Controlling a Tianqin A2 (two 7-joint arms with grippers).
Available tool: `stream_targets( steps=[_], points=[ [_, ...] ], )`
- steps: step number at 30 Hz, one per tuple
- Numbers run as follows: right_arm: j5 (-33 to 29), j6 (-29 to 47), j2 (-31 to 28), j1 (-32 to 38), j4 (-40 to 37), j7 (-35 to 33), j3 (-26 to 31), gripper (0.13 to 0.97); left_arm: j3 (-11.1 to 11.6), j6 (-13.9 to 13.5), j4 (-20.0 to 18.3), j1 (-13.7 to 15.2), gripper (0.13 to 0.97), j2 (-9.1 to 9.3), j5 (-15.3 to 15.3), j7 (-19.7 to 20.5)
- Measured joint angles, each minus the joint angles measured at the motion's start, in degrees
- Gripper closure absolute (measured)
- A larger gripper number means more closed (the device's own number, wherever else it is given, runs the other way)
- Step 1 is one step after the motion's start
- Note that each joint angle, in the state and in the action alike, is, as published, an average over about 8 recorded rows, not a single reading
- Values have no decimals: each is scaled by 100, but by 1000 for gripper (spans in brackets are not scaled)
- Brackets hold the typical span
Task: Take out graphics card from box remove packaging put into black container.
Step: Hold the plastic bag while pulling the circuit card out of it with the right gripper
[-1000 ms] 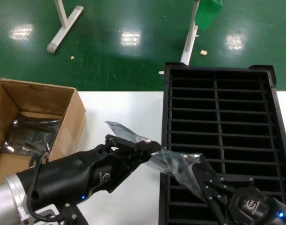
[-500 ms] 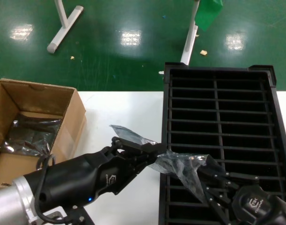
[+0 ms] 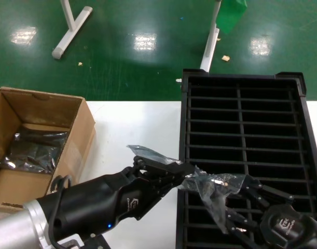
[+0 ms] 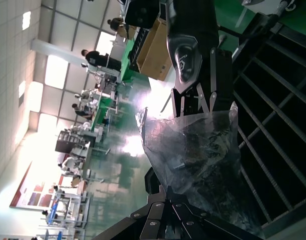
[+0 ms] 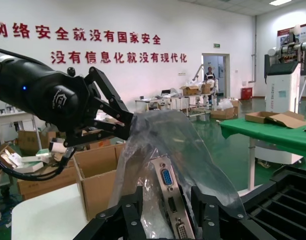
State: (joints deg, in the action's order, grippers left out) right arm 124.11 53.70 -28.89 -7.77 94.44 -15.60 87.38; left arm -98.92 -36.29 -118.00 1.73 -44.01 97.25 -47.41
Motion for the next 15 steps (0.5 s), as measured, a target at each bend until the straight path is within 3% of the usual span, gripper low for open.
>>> stream_targets(
  steps=[4,15],
  points=[
    [52,75,-21,4,-19,19,-19,708,-44,8,0,5,955,31,-9,-19],
    [116,196,-49,53,-82,48,-33,765,-217,39,0,145,955,99,-127,61]
  ],
)
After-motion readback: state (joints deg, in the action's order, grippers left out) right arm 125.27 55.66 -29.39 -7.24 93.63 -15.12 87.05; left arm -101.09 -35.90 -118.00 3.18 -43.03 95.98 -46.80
